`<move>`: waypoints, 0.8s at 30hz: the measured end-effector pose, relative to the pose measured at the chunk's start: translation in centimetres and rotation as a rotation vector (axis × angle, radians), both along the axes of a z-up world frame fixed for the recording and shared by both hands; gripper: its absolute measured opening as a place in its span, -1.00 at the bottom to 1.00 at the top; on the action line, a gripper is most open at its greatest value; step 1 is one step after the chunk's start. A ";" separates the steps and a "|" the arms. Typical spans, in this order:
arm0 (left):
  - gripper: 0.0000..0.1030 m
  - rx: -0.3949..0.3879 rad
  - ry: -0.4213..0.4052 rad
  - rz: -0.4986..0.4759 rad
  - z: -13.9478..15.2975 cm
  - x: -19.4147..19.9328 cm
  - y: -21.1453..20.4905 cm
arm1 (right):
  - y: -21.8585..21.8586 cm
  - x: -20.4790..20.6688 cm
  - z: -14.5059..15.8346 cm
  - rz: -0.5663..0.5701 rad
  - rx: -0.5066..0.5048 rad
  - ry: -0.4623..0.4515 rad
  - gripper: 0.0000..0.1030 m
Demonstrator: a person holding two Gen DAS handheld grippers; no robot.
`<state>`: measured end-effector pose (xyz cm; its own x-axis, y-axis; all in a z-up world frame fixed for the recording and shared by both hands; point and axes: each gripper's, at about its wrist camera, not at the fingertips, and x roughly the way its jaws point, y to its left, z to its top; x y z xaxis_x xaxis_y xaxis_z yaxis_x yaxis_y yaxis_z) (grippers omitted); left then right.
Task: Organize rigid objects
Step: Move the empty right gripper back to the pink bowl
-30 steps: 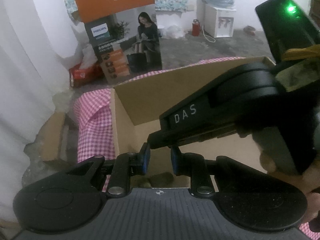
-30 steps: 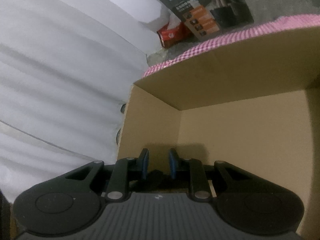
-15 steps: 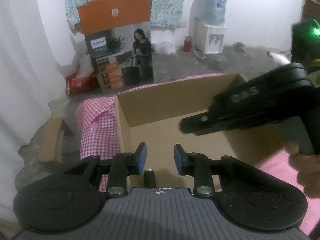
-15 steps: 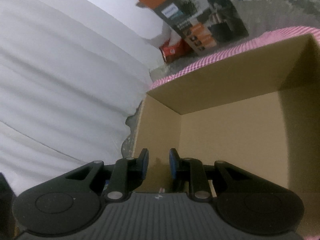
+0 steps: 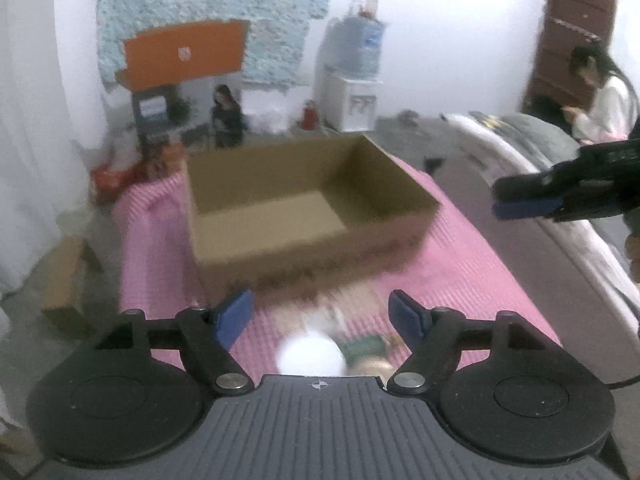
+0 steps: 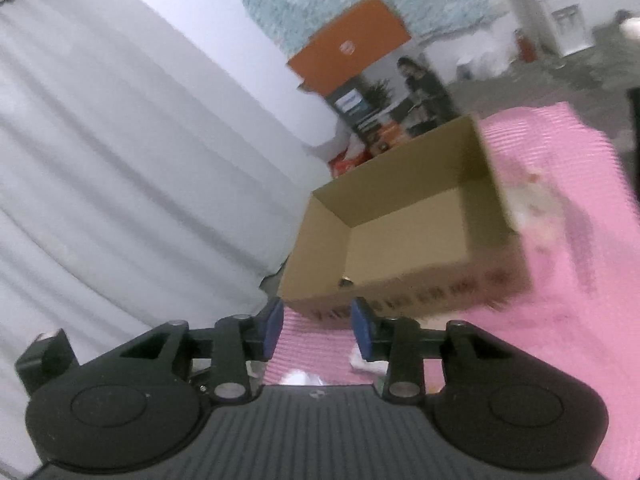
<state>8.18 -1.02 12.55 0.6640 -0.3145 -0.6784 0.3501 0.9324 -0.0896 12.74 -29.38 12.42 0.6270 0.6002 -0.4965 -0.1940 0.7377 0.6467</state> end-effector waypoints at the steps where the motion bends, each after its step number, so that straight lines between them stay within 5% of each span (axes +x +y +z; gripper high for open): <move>1: 0.46 -0.002 0.005 -0.012 -0.6 -0.7 -0.3 | -0.8 -1.5 -0.2 -0.017 0.001 -0.009 -0.20; 10: 0.44 0.006 0.126 -0.154 -6.0 -4.0 -4.1 | -2.9 -10.7 -4.5 -0.072 -0.038 0.022 -0.19; 17: 0.18 0.056 0.171 -0.215 -9.7 -4.8 -7.5 | 0.1 -9.6 -10.4 0.034 -0.054 0.126 -0.27; 24: -0.12 0.070 0.186 -0.234 -11.0 -4.4 -8.4 | 1.0 -8.7 -12.7 0.065 -0.092 0.148 -0.30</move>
<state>3.79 -9.39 1.57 0.4416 -0.3919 -0.8071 0.5394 0.8348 -0.1103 4.01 -28.37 -0.24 0.5046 0.5846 -0.6354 -0.1508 0.7843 0.6018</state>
